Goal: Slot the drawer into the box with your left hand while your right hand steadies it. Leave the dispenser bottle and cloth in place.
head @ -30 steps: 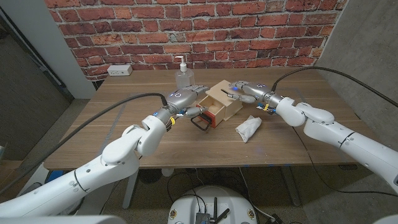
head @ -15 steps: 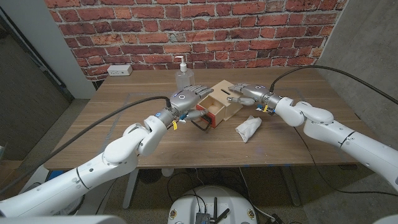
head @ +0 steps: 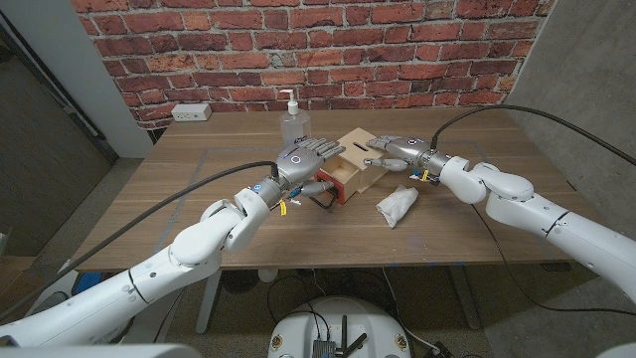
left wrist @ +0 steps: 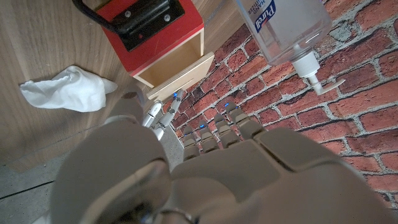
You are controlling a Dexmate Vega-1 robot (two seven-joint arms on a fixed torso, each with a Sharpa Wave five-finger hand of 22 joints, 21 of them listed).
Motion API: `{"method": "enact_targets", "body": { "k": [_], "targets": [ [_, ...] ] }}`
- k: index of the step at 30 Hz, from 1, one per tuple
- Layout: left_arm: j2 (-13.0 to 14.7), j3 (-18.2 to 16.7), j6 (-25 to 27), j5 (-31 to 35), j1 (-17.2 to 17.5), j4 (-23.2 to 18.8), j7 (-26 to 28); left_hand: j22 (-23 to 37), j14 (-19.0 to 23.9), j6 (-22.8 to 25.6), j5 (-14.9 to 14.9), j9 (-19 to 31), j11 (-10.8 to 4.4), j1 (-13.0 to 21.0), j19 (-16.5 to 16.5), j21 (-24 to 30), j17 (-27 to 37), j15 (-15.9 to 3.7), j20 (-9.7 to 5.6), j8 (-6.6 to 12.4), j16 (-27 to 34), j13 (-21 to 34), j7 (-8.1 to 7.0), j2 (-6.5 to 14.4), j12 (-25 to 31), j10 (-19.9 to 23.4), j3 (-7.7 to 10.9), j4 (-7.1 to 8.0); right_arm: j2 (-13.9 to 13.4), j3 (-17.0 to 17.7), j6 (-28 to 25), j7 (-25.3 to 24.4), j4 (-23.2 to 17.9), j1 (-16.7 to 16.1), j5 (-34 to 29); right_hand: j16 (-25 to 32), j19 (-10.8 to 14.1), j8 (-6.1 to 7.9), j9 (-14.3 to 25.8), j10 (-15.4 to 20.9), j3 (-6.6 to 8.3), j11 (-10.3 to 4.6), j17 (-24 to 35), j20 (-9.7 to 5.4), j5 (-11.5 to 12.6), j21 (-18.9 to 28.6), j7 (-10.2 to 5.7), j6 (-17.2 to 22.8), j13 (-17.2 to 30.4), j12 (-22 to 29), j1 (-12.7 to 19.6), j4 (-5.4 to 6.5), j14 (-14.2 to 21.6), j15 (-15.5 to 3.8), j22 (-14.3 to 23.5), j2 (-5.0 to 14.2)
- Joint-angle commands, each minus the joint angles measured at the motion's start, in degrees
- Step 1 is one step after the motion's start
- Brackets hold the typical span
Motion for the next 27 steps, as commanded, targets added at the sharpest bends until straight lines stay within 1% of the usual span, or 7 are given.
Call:
{"method": "enact_targets", "body": {
  "k": [1, 4, 7, 11, 14, 27],
  "targets": [
    [-0.88, 0.30, -2.67, 3.32, -0.54, 2.13, 1.50, 0.03, -0.26, -0.35, 0.38, 0.02, -0.24, 0.98, -0.27, 0.22, 0.07, -4.96, -7.97, 0.39, 0.27, 0.12, -0.03, -0.07, 0.37, -0.51, 0.12, -0.24, 0.14, -0.31, 0.45, 0.54, 0.16, 0.32, -0.51, 0.45, -0.27, 0.11, 0.05, 0.06, 0.25, 0.03, -0.05, -2.23, -0.28, 0.26, 0.13, 0.07, 0.25, 0.33, -0.61, 0.41, 0.24, -4.23, 0.29, 1.94],
    [-1.11, 0.51, -3.26, 3.32, -0.90, 2.63, 1.28, 0.03, -0.26, -0.40, 0.41, 0.03, -0.13, 1.19, -0.30, 0.22, 0.08, -4.89, -7.86, 0.43, 0.28, 0.13, 0.11, -0.14, 0.41, -0.47, 0.15, -0.24, 0.17, -0.41, 0.30, 0.61, 0.10, 0.39, -0.93, 0.44, -0.28, 0.12, 0.05, 0.04, 0.23, 0.07, -0.06, -2.28, -0.29, 0.28, 0.16, 0.08, 0.25, 0.32, -0.65, 0.47, 0.25, -4.24, 0.29, 1.93],
    [-1.39, 0.89, -3.70, 3.87, -1.30, 3.14, 1.38, 0.02, -0.10, 0.30, 0.50, 0.03, 0.01, 1.78, -0.29, 0.26, 0.08, -4.82, -7.75, 0.84, 0.38, 0.13, 0.63, -0.20, 0.52, -0.30, 0.31, -0.19, 0.08, -0.38, 0.32, 0.54, -0.08, 0.32, -1.08, 0.42, -0.01, 0.14, 0.06, -0.02, 0.19, 0.14, -0.07, -2.49, -0.30, 0.42, 0.24, 0.08, 0.25, 0.30, -0.70, 0.56, 0.23, -4.23, 0.29, 1.91],
    [-1.64, 1.18, -4.18, 4.32, -1.68, 3.80, 1.86, 0.02, -0.01, 0.36, 0.54, 0.03, -0.05, 2.05, -0.29, 0.28, 0.08, -4.83, -7.81, 0.89, 0.43, 0.13, 0.64, -0.21, 0.61, -0.12, 0.39, -0.17, -0.02, -0.26, 0.41, 0.71, -0.26, 0.30, -0.97, 0.43, 0.28, 0.15, 0.06, -0.03, 0.15, 0.09, -0.08, -2.65, -0.31, 0.55, 0.24, 0.08, 0.25, 0.29, -0.74, 0.63, 0.27, -4.21, 0.29, 1.89],
    [-1.73, 1.32, -4.21, 4.96, -1.77, 4.08, 2.36, 0.02, 0.20, 0.45, 0.58, 0.03, 0.02, 2.32, -0.21, 0.32, 0.08, -4.90, -7.59, 0.96, 0.50, 0.13, 0.62, -0.22, 0.69, 0.06, 0.47, -0.16, -0.09, -0.28, 0.54, 0.78, -0.36, 0.36, -1.15, 0.42, 0.24, 0.16, 0.06, -0.05, 0.13, 0.06, -0.08, -2.63, -0.31, 0.54, 0.26, 0.09, 0.26, 0.29, -0.76, 0.68, 0.27, -4.21, 0.29, 1.87],
    [-1.91, 2.45, -4.96, 6.84, -2.41, 5.57, 2.91, 0.03, 0.63, 0.88, 0.69, 0.04, 0.03, 3.41, -0.03, 0.39, 0.08, -4.97, -7.49, 1.21, 0.57, 0.13, 0.63, -0.36, 0.80, 0.47, 0.71, -0.06, -0.10, -0.06, 0.64, 0.79, -0.63, 0.19, -1.22, 0.38, 0.07, 0.17, 0.06, -0.01, 0.08, 0.06, -0.10, -2.59, -0.32, 0.49, 0.23, 0.08, 0.26, 0.31, -0.80, 0.81, 0.23, -4.20, 0.29, 1.85]
  ]
}}
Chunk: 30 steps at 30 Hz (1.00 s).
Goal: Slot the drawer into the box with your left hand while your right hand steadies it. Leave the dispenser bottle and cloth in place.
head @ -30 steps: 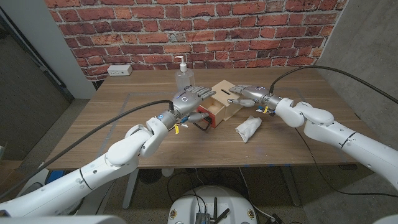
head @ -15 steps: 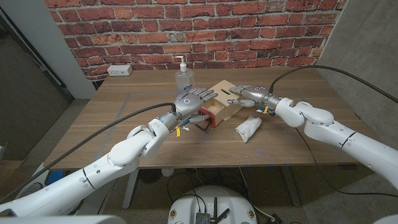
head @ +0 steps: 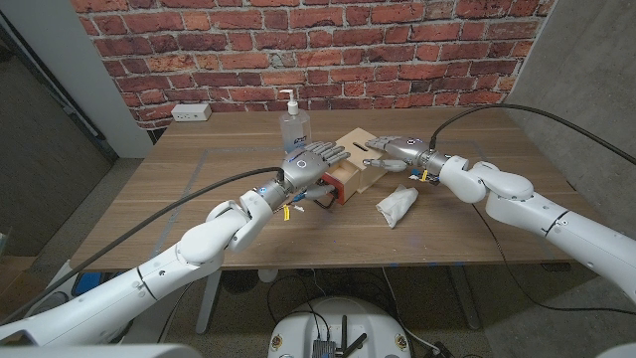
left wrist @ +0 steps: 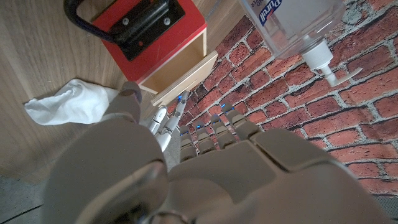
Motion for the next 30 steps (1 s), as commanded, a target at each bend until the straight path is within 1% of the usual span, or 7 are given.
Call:
{"method": "enact_targets", "body": {
  "k": [1, 12, 16, 17, 18, 19, 30],
  "targets": [
    [-0.40, 1.16, -0.80, 1.80, -0.72, 1.79, 0.90, 0.02, 0.37, 0.01, 0.39, 0.04, 0.00, 0.89, -0.09, 0.12, 0.08, -4.72, -7.48, 0.32, 0.35, 0.13, -0.13, 0.08, 0.16, 0.07, 0.30, 0.02, -0.01, 0.18, 0.32, 0.21, -0.19, -0.01, 0.00, 0.38, 0.16, 0.17, 0.06, 0.10, 0.18, -0.01, 0.17, -2.68, -0.32, 0.03, 0.23, 0.07, 0.27, 0.33, -0.50, 0.36, 0.16, -4.24, 0.30, 2.16],
    [-1.04, 2.93, -2.17, 3.93, -2.64, 4.45, 2.43, 0.02, 0.08, 0.09, 0.49, 0.05, -0.02, 1.85, -0.43, 0.02, 0.09, -4.59, -7.30, 0.43, 0.22, 0.15, -0.33, -0.16, 0.08, -0.12, 0.48, -0.03, 0.46, 0.10, 0.48, 0.43, 0.56, 0.31, 0.59, 0.34, 0.18, 0.17, 0.06, 0.09, 0.18, 0.10, 0.13, -2.68, -0.31, 0.06, 0.30, 0.04, 0.27, 0.32, -0.48, 0.45, 0.16, -4.18, 0.30, 2.18],
    [-1.70, 3.72, -1.26, 5.80, -3.17, 5.30, 2.59, 0.02, -0.04, 0.05, 0.49, 0.06, 0.02, 2.23, -0.57, -0.01, 0.10, -4.55, -7.15, 0.45, 0.18, 0.15, -0.46, -0.37, 0.02, -0.30, 0.52, -0.07, 0.59, 0.17, -0.02, 0.71, 0.55, 0.19, 0.98, 0.32, 0.22, 0.17, 0.06, 0.06, 0.19, 0.06, 0.11, -2.68, -0.30, 0.08, 0.31, 0.03, 0.27, 0.31, -0.47, 0.49, 0.16, -4.17, 0.30, 2.21],
    [-2.02, 4.02, -0.50, 6.91, -3.21, 5.43, 2.45, 0.02, -0.14, -0.23, 0.52, 0.06, 0.20, 2.53, -0.63, -0.01, 0.11, -4.42, -6.99, 0.36, 0.16, 0.16, -0.51, -0.40, -0.02, -0.43, 0.59, -0.06, 0.68, 0.25, -0.28, 1.17, 0.51, 0.14, 1.50, 0.32, 0.24, 0.17, 0.06, 0.05, 0.19, 0.05, 0.11, -2.69, -0.30, 0.09, 0.31, 0.02, 0.27, 0.31, -0.47, 0.50, 0.18, -4.10, 0.30, 2.21],
    [-2.31, 4.18, -0.04, 7.29, -3.23, 5.62, 2.49, 0.03, -0.37, -1.19, 0.58, 0.07, 0.22, 3.08, -0.75, -0.01, 0.12, -4.38, -6.97, 0.03, 0.13, 0.17, -1.10, -0.34, -0.08, -0.71, 0.74, 0.00, 0.78, 0.31, -0.34, 1.06, 0.59, 0.06, 1.78, 0.35, 0.27, 0.18, 0.06, 0.10, 0.20, 0.06, 0.10, -2.73, -0.30, 0.10, 0.29, 0.05, 0.27, 0.33, -0.46, 0.51, 0.25, -4.09, 0.29, 2.22],
    [-2.35, 4.29, -0.25, 7.10, -3.42, 5.81, 2.56, 0.03, -0.50, -1.74, 0.60, 0.08, 0.05, 3.36, -0.95, -0.04, 0.13, -4.33, -6.88, -0.13, 0.11, 0.18, -1.20, -0.31, -0.26, -1.29, 0.81, 0.05, 0.81, 0.22, -0.33, 0.88, 0.69, 0.09, 1.60, 0.34, 0.29, 0.18, 0.06, 0.08, 0.20, 0.07, 0.09, -2.72, -0.29, 0.11, 0.36, 0.06, 0.27, 0.32, -0.46, 0.52, 0.26, -4.04, 0.29, 2.23],
    [-3.62, 6.35, 0.80, 9.50, -4.92, 8.54, 4.60, 0.06, -2.36, -5.13, 0.62, 0.11, 0.38, 4.78, -2.34, -0.15, 0.16, -3.60, -6.58, -0.70, -0.04, 0.21, -1.36, -0.29, -0.52, -3.85, 0.92, 0.41, 1.04, -0.35, 0.47, 0.93, 1.61, 0.99, 1.45, 0.32, 0.45, 0.20, 0.06, 0.14, 0.18, 0.17, 0.06, -2.79, -0.29, 0.17, 0.43, 0.08, 0.27, 0.35, -0.46, 0.63, 0.28, -3.98, 0.29, 2.23]
  ]
}}
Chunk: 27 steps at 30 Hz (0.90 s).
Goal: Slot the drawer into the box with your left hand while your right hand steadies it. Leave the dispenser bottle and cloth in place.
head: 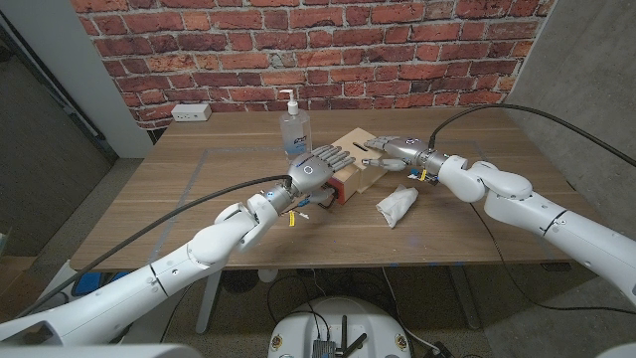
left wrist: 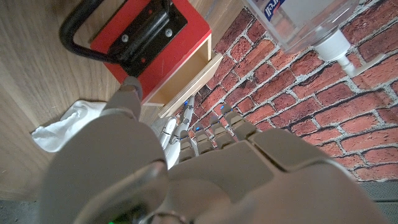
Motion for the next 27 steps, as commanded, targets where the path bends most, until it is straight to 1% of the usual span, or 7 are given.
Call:
{"method": "enact_targets", "body": {
  "k": [1, 14, 18, 24, 27],
  "targets": [
    [-1.82, 2.63, 1.37, 2.53, -1.82, 3.55, 2.14, 0.05, -0.83, -1.00, 0.40, 0.11, 0.02, 0.81, -0.56, -0.15, 0.16, -3.77, -6.95, -0.28, -0.05, 0.13, -0.25, -0.02, -0.24, -1.08, 0.37, 0.34, 0.28, -0.42, 0.24, 0.35, 0.81, 0.65, 0.45, 0.32, 0.49, 0.21, 0.05, 0.16, 0.03, 0.16, 0.04, -2.78, -0.29, 0.24, 0.43, 0.09, 0.24, 0.28, -0.46, 0.49, 0.31, -3.99, 0.34, 2.22],
    [-2.38, 3.78, 3.10, 2.94, -2.68, 5.04, 3.04, 0.06, -1.77, -2.52, 0.45, 0.13, 0.53, 1.48, -1.43, -0.15, 0.18, -3.02, -6.38, -0.22, 0.00, 0.14, 0.84, 0.35, -0.17, -2.30, 0.47, 0.50, 0.40, -0.66, 0.85, 0.64, 1.43, 1.31, 0.75, 0.30, 0.64, 0.21, 0.05, 0.20, 0.00, 0.18, 0.01, -2.78, -0.28, 0.27, 0.58, 0.09, 0.24, 0.30, -0.46, 0.60, 0.35, -3.92, 0.34, 2.19],
    [-2.29, 4.03, 3.18, 3.11, -3.17, 5.31, 3.13, 0.07, -1.82, -2.78, 0.50, 0.14, 0.88, 1.85, -1.55, -0.10, 0.19, -2.68, -5.98, -0.17, 0.09, 0.15, 1.33, 0.96, -0.03, -2.31, 0.73, 0.59, 0.53, -0.77, 1.30, 0.54, 1.75, 1.58, 0.86, 0.30, 0.84, 0.22, 0.06, 0.23, -0.02, 0.18, 0.01, -2.90, -0.28, 0.34, 0.61, 0.11, 0.24, 0.30, -0.46, 0.63, 0.37, -3.96, 0.34, 2.18],
    [-2.35, 4.46, 3.43, 3.68, -3.84, 5.73, 3.38, 0.08, -1.67, -2.81, 0.53, 0.16, 1.22, 2.40, -1.58, 0.01, 0.20, -2.47, -5.64, 0.02, 0.24, 0.17, 1.43, 2.08, 0.21, -2.13, 1.19, 0.73, 0.63, -0.86, 1.66, 0.53, 1.93, 1.80, 0.92, 0.30, 0.89, 0.23, 0.06, 0.27, -0.02, 0.22, -0.01, -2.89, -0.27, 0.34, 0.67, 0.13, 0.24, 0.32, -0.45, 0.66, 0.40, -3.95, 0.34, 2.19],
    [-2.44, 4.62, 3.48, 3.68, -4.12, 5.97, 3.46, 0.08, -1.51, -2.68, 0.52, 0.17, 1.11, 2.60, -1.52, 0.06, 0.20, -2.50, -5.60, 0.12, 0.32, 0.17, 1.32, 2.41, 0.28, -2.05, 1.33, 0.73, 0.63, -0.83, 1.74, 0.50, 1.83, 1.77, 0.99, 0.32, 0.94, 0.23, 0.06, 0.27, -0.01, 0.18, -0.02, -2.88, -0.27, 0.35, 0.65, 0.12, 0.25, 0.31, -0.44, 0.68, 0.48, -3.91, 0.34, 2.20]
  ]
}}
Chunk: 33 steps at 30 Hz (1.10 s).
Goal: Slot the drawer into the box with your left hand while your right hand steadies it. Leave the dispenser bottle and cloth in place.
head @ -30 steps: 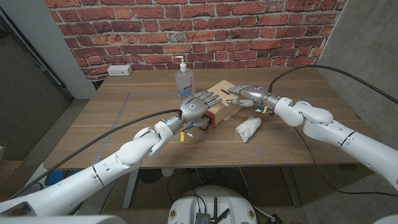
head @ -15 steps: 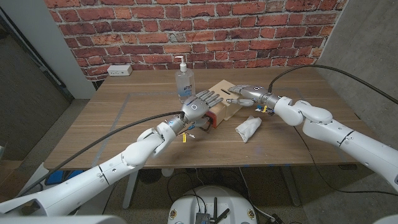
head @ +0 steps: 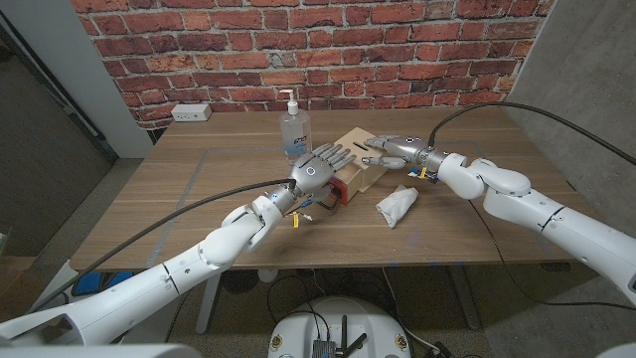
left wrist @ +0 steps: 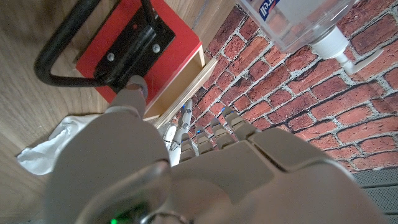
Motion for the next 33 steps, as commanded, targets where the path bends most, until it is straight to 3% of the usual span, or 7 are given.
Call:
{"method": "enact_targets", "body": {
  "k": [1, 33],
  "targets": [
    [-0.28, 0.94, 0.65, 0.73, -1.29, 1.12, 0.50, 0.07, 0.03, -0.03, 0.29, 0.17, 0.20, 0.24, -0.07, 0.06, 0.07, -2.78, -5.21, 0.41, 0.35, 0.11, 0.10, 0.60, 0.28, 0.09, 0.64, 0.01, 0.17, -0.12, 0.71, -0.02, 0.16, 0.32, 0.27, 0.31, 0.59, 0.22, 0.06, 0.26, 0.22, 0.20, -0.02, -2.98, -0.26, 0.07, 0.25, 0.11, 0.25, 0.31, -0.44, 0.45, 0.46, -3.95, 0.32, 2.19],
    [-1.98, 3.51, 0.35, 0.77, -4.70, 5.45, 4.62, 0.05, 0.47, 0.29, 0.19, 0.17, 0.02, 1.42, 0.21, 0.20, 0.02, -2.68, -5.05, 0.78, 0.40, 0.13, -0.15, 1.17, 0.55, 0.58, 0.93, -0.31, 0.13, 0.12, 0.76, 1.06, -0.58, 0.45, 0.58, 0.37, 0.99, 0.32, 0.06, 0.59, 0.19, 0.45, -0.06, -3.16, -0.23, 0.08, 0.51, 0.43, 0.25, 0.39, -0.42, 0.62, 0.82, -3.82, 0.31, 2.21]
  ]
}}
